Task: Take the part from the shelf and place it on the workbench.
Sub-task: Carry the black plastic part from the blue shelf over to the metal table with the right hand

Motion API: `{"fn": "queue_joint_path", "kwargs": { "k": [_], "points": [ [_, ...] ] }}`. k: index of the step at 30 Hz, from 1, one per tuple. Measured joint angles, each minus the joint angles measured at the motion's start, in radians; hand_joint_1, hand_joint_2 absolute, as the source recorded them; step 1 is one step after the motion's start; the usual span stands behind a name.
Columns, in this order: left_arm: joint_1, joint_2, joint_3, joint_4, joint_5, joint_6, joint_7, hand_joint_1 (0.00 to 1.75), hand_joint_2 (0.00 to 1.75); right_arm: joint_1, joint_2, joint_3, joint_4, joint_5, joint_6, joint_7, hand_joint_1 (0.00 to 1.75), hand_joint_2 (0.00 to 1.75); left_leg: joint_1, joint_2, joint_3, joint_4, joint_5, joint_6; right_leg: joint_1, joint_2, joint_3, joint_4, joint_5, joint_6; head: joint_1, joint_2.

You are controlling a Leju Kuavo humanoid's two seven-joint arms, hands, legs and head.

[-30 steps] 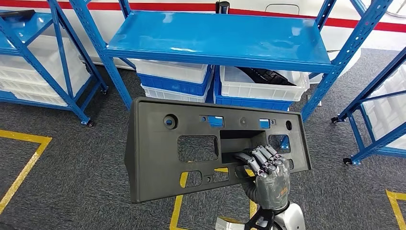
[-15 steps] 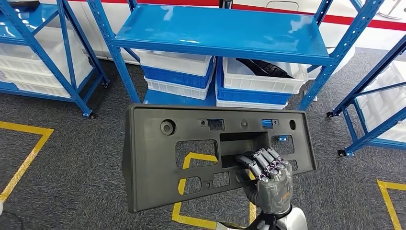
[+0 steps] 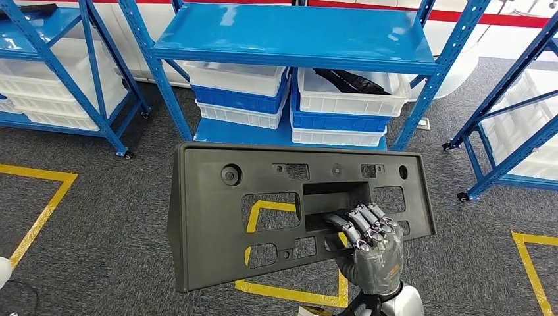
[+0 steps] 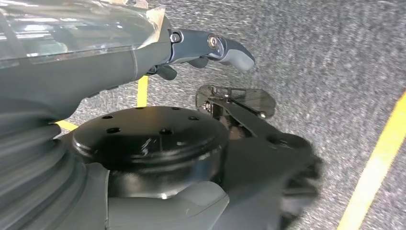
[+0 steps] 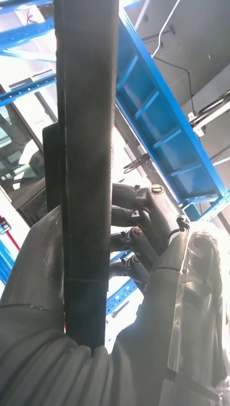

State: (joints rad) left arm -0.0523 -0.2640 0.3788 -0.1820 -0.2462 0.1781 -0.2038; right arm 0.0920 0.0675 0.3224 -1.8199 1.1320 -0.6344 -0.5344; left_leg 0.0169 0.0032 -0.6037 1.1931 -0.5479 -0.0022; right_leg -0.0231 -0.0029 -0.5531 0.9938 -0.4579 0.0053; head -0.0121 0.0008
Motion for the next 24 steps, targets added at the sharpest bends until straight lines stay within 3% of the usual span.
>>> {"fn": "queue_joint_path", "kwargs": {
  "k": [2, 4, 6, 8, 10, 12, 13, 14, 15, 16, 18, 19, 21, 22, 23, 24],
  "points": [
    [-0.001, 0.000, 0.000, 0.000, 0.001, 0.000, 0.000, 0.00, 1.75, 0.000, 0.000, -0.001, -0.001, 0.001, 0.000, 0.000, 1.75, 1.75, 0.000, -0.005, 0.094, -0.141, 0.027, 0.005, 0.003, 0.000, -0.009, 0.001, 0.011, 0.012, 0.001, 0.000],
    [-0.001, 0.000, 0.002, 0.000, 0.004, 0.000, -0.001, 0.00, 1.75, -0.001, 0.000, -0.001, -0.003, 0.002, 0.000, 0.000, 1.75, 1.75, -0.006, -0.011, 0.120, -0.194, 0.026, 0.013, 0.006, -0.001, -0.015, 0.001, 0.023, 0.026, 0.001, 0.000],
    [-0.001, 0.000, 0.003, 0.000, 0.007, -0.001, -0.002, 0.00, 1.75, -0.002, 0.000, -0.001, -0.005, 0.002, 0.000, 0.000, 1.75, 1.75, -0.011, -0.009, 0.106, -0.198, 0.039, 0.030, 0.006, -0.001, -0.023, 0.002, 0.032, 0.041, 0.002, 0.000],
    [-0.001, -0.001, 0.004, 0.001, 0.008, -0.001, -0.003, 0.00, 1.75, -0.001, 0.000, -0.001, -0.005, 0.002, 0.000, 0.001, 1.75, 1.75, -0.012, -0.003, 0.090, -0.204, 0.056, 0.050, 0.005, 0.000, -0.041, 0.022, 0.014, 0.045, 0.003, 0.000],
    [-0.001, -0.001, 0.004, 0.001, 0.009, -0.002, -0.004, 0.00, 1.75, -0.001, 0.000, -0.001, -0.005, 0.002, 0.000, 0.004, 1.75, 1.75, -0.015, 0.002, 0.070, -0.206, 0.071, 0.063, 0.005, 0.001, -0.072, 0.093, -0.050, 0.032, 0.007, 0.000],
    [-0.001, -0.001, 0.005, 0.001, 0.009, -0.002, -0.004, 0.00, 1.75, 0.000, -0.002, -0.001, -0.005, -0.001, 0.000, 0.011, 1.75, 1.75, -0.020, 0.005, 0.047, -0.206, 0.088, 0.070, 0.006, 0.001, -0.106, 0.212, -0.123, 0.024, 0.011, 0.000],
    [0.000, -0.002, 0.005, 0.001, 0.008, -0.002, -0.004, 0.00, 1.75, 0.002, -0.004, -0.002, -0.005, -0.006, 0.000, 0.014, 1.75, 1.75, -0.023, 0.007, 0.034, -0.205, 0.099, 0.071, 0.006, 0.001, -0.114, 0.262, -0.143, 0.025, 0.011, 0.000],
    [0.000, -0.002, 0.005, 0.001, 0.008, -0.002, -0.004, 0.00, 1.75, 0.003, -0.005, -0.002, -0.005, -0.010, 0.000, 0.016, 1.75, 1.75, -0.026, 0.008, 0.022, -0.204, 0.109, 0.072, 0.008, 0.001, -0.106, 0.283, -0.145, 0.031, 0.012, 0.000],
    [0.000, -0.002, 0.005, 0.001, 0.007, -0.002, -0.004, 0.00, 1.75, 0.004, -0.007, -0.002, -0.006, -0.014, 0.000, 0.017, 1.75, 1.75, -0.029, 0.009, 0.011, -0.203, 0.119, 0.072, 0.009, 0.001, -0.080, 0.266, -0.129, 0.037, 0.012, 0.000],
    [0.000, -0.002, 0.005, 0.001, 0.006, -0.002, -0.003, 0.00, 1.75, 0.004, -0.009, -0.003, -0.006, -0.017, 0.000, 0.018, 1.75, 1.75, -0.031, 0.009, 0.002, -0.202, 0.128, 0.071, 0.011, 0.001, -0.035, 0.212, -0.105, 0.042, 0.012, 0.000],
    [-0.001, -0.003, 0.005, 0.001, 0.006, -0.002, -0.003, 0.00, 1.75, 0.004, -0.011, -0.003, -0.010, -0.018, 0.000, 0.018, 1.75, 1.75, -0.034, 0.009, -0.012, -0.200, 0.145, 0.066, 0.019, 0.000, 0.070, 0.057, -0.082, 0.035, 0.011, 0.000],
    [-0.001, -0.004, 0.004, 0.001, 0.005, -0.002, -0.003, 0.00, 1.75, 0.004, -0.012, -0.003, -0.012, -0.019, 0.000, 0.018, 1.75, 1.75, -0.035, 0.010, -0.016, -0.199, 0.152, 0.061, 0.024, 0.000, 0.102, 0.001, -0.080, 0.027, 0.011, 0.000],
    [-0.001, -0.004, 0.004, 0.001, 0.005, -0.002, -0.003, 0.00, 1.75, 0.004, -0.013, -0.003, -0.017, -0.020, 0.000, 0.018, 1.75, 1.75, -0.034, 0.011, -0.018, -0.200, 0.167, 0.049, 0.032, 0.000, 0.116, -0.037, -0.080, 0.013, 0.013, 0.000],
    [-0.001, -0.005, 0.004, 0.001, 0.004, -0.001, -0.003, 0.00, 1.75, 0.004, -0.013, -0.003, -0.019, -0.020, 0.000, 0.018, 1.75, 1.75, -0.033, 0.011, -0.019, -0.201, 0.173, 0.044, 0.027, 0.000, 0.109, -0.038, -0.071, 0.006, 0.014, 0.000],
    [-0.001, -0.005, 0.004, 0.001, 0.004, -0.001, -0.003, 0.00, 1.75, 0.003, -0.014, -0.004, -0.020, -0.020, 0.000, 0.018, 1.75, 1.75, -0.031, 0.009, -0.024, -0.196, 0.169, 0.038, 0.023, -0.001, 0.104, -0.038, -0.063, -0.001, 0.015, 0.000],
    [0.000, -0.005, 0.004, 0.001, 0.004, -0.001, -0.003, 0.00, 1.75, 0.004, -0.014, -0.004, -0.020, -0.020, 0.000, 0.018, 1.75, 1.75, -0.029, 0.006, -0.034, -0.176, 0.143, 0.031, 0.018, -0.003, 0.096, -0.040, -0.053, -0.011, 0.013, 0.000]
  ]
}}
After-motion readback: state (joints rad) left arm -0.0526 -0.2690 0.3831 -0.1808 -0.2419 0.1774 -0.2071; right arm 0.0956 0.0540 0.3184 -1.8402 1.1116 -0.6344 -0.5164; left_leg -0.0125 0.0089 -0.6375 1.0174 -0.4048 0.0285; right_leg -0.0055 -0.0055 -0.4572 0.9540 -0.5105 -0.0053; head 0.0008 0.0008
